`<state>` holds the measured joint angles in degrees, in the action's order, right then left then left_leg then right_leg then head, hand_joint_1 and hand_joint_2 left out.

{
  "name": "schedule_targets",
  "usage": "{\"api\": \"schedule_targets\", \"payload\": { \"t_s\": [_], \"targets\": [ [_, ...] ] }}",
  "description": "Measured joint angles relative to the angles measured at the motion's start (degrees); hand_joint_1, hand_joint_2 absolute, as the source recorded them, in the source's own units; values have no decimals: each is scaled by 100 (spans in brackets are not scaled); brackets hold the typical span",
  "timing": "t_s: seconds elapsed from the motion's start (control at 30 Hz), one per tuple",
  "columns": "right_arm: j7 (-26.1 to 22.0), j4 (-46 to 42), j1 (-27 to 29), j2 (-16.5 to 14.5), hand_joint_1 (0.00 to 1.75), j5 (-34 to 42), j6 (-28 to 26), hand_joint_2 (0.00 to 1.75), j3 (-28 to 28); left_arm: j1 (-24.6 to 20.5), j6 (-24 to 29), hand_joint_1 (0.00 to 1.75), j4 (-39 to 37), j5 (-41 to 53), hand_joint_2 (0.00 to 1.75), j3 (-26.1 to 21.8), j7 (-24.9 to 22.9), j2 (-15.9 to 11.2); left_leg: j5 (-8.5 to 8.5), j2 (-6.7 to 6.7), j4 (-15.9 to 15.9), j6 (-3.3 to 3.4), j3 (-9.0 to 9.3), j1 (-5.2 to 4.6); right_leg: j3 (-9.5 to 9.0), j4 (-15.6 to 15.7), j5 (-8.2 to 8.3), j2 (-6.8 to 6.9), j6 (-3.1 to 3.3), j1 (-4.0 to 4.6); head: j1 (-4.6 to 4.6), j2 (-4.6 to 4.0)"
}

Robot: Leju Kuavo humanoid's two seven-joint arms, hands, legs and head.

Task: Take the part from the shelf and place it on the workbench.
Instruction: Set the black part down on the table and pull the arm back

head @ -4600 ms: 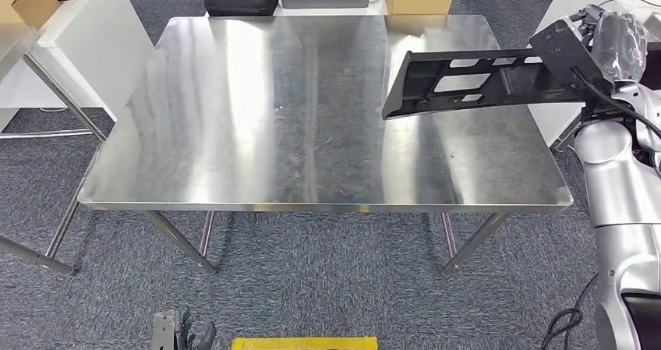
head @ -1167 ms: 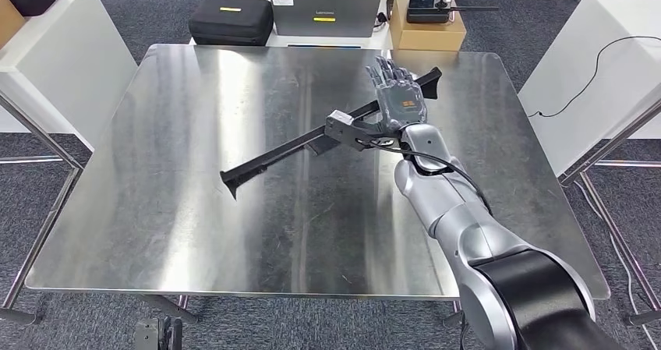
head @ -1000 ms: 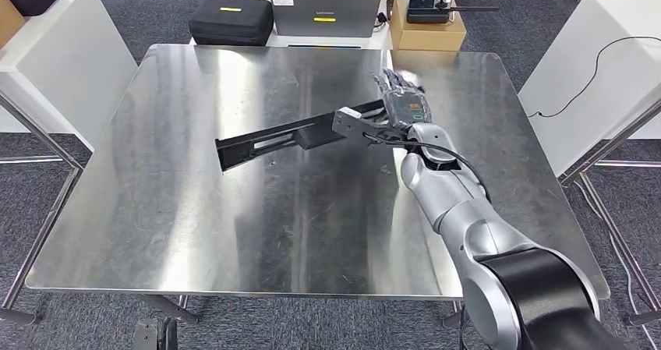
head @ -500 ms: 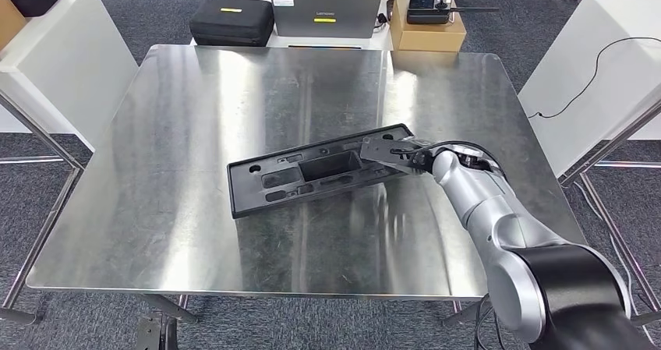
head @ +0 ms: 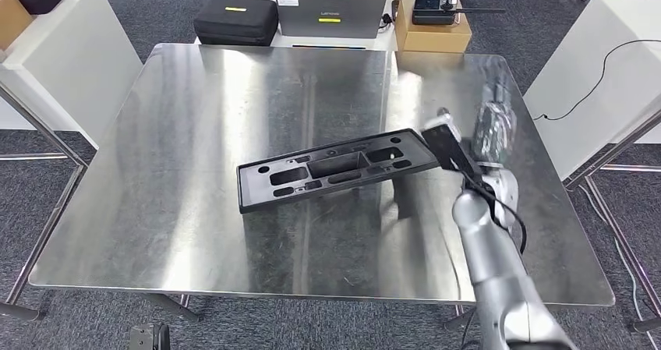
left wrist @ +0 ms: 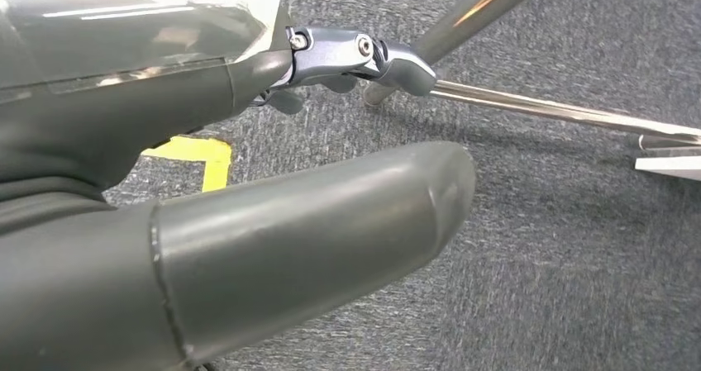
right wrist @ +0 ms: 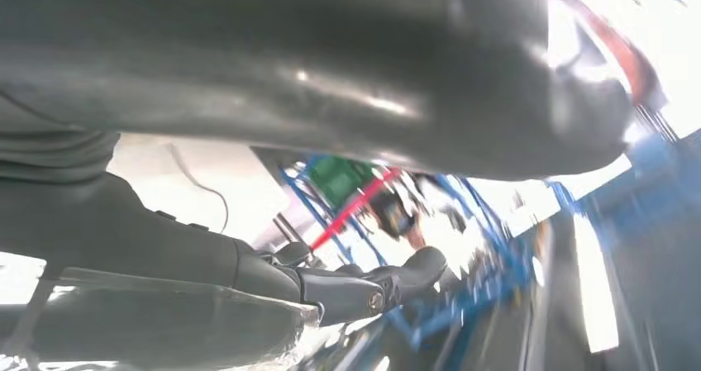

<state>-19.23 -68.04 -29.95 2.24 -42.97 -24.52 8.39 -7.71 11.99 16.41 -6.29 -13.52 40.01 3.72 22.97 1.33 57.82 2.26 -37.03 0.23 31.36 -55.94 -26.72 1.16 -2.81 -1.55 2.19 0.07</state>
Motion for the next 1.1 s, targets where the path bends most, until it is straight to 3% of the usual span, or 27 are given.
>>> {"api": "schedule_targets", "payload": {
  "t_s": [0.13, 0.27, 0.33, 0.4, 0.47, 0.5, 0.53, 0.57, 0.63, 0.7, 0.8, 0.83, 0.9, 0.97, 1.0, 1.03, 1.07, 1.1],
  "targets": [
    [-400, -1499, 1119, -20, 0, 666, -403, 0, -1, 19, -13, 0, -1, -49, 0, -117, -10, 29, 33, -14, 6, 2, 4, -10, 1, 8, -7, -20, -12, -9, 0, 0],
    [-663, -2280, 1770, -19, 0, 1136, -541, 0, -2, 47, -54, 0, -7, -161, 0, -234, -111, 38, 60, -20, 18, 100, 34, -50, -49, 42, 8, -23, -84, -40, 6, 0],
    [-733, -2492, 1973, -10, 0, 1234, -549, 0, -4, 59, -104, 0, -15, -219, 0, -294, -164, 54, 1, -32, -64, 160, 85, -28, -19, -54, -72, -29, -80, -47, -2, 0],
    [-780, -2625, 2123, 5, 0, 1294, -557, 0, -7, 67, -170, 0, -28, -258, 0, -339, -190, 79, -55, -48, -142, 218, 115, -8, 193, -563, -395, -49, 5, -37, -26, 0],
    [-816, -2694, 2264, 16, 0, 1369, -561, 0, -16, 84, -237, 0, -41, -274, 0, -379, -196, 99, -78, -50, -149, 241, 93, -31, 504, -1340, -771, -76, 76, -24, -45, 0],
    [-831, -2714, 2340, 20, 0, 1392, -563, 0, -27, 98, -266, 0, -47, -278, 0, -395, -197, 111, -90, -49, -148, 238, 76, -41, 587, -1590, -863, -86, 70, -24, -48, 0],
    [-842, -2737, 2415, 21, 0, 1406, -569, 0, -44, 114, -293, 0, -51, -279, 0, -407, -199, 124, -107, -46, -145, 229, 58, -47, 559, -1619, -860, -91, 39, -24, -50, 0],
    [-854, -2765, 2484, 21, 0, 1419, -578, 0, -67, 128, -318, 0, -56, -277, 0, -412, -203, 138, -126, -43, -141, 212, 39, -48, 420, -1416, -775, -91, -5, -27, -53, 0],
    [-889, -2850, 2599, 15, 0, 1479, -593, 0, -120, 140, -355, 0, -62, -273, 0, -416, -220, 159, -165, -31, -114, 162, -4, -48, -84, -591, -532, -92, -70, -27, -61, 0],
    [-954, -2950, 2715, -1, 0, 1604, -598, 0, -169, 138, -382, 0, -64, -291, 0, -429, -236, 169, -198, -20, -72, 97, -31, -58, -369, -104, -361, -111, -54, -8, -59, 0],
    [-1078, -3096, 2914, -51, 0, 1787, -598, 0, -238, 145, -439, 0, -66, -330, 0, -455, -239, 165, -245, -12, -51, -29, -60, -46, -304, -69, -290, -121, 69, 11, -46, 0],
    [-1114, -3140, 2971, -74, 0, 1822, -595, 0, -251, 154, -456, 0, -66, -335, 0, -467, -238, 161, -177, -22, -12, -71, -92, -31, -275, -69, -253, -114, 128, 3, -38, 0],
    [-1168, -3226, 3089, -121, 0, 1851, -590, 0, -260, 164, -483, 0, -66, -357, 0, -488, -232, 153, 251, -60, 355, -149, -230, 3, -201, -59, -153, -94, 230, -20, -12, 0],
    [-1202, -3304, 3217, -167, 0, 1857, -589, 0, -263, 163, -513, 0, -66, -381, 0, -516, -222, 151, 809, -88, 1062, -217, -421, 27, -92, -66, -53, -83, 262, -10, 18, 0],
    [-1210, -3338, 3278, -188, 0, 1871, -588, 0, -264, 163, -527, 0, -66, -391, 0, -537, -217, 148, 963, -93, 1359, -239, -464, 36, -26, -70, -5, -79, 256, -5, 22, 0],
    [-1215, -3366, 3333, -207, 0, 1891, -588, 0, -266, 165, -537, 0, -65, -398, 0, -558, -212, 145, 991, -96, 1484, -248, -417, 42, 32, -73, 36, -76, 246, -2, 25, 0],
    [-1217, -3394, 3381, -223, 0, 1925, -587, 0, -270, 166, -541, 0, -63, -404, 0, -574, -207, 142, 923, -99, 1411, -245, -267, 44, 83, -75, 73, -74, 232, 0, 25, 0],
    [-1218, -3423, 3421, -239, 0, 1969, -586, 0, -279, 166, -547, 0, -59, -408, 0, -585, -203, 136, 800, -102, 1135, -228, -14, 44, 121, -76, 108, -73, 217, 2, 27, 0]
  ]
}}
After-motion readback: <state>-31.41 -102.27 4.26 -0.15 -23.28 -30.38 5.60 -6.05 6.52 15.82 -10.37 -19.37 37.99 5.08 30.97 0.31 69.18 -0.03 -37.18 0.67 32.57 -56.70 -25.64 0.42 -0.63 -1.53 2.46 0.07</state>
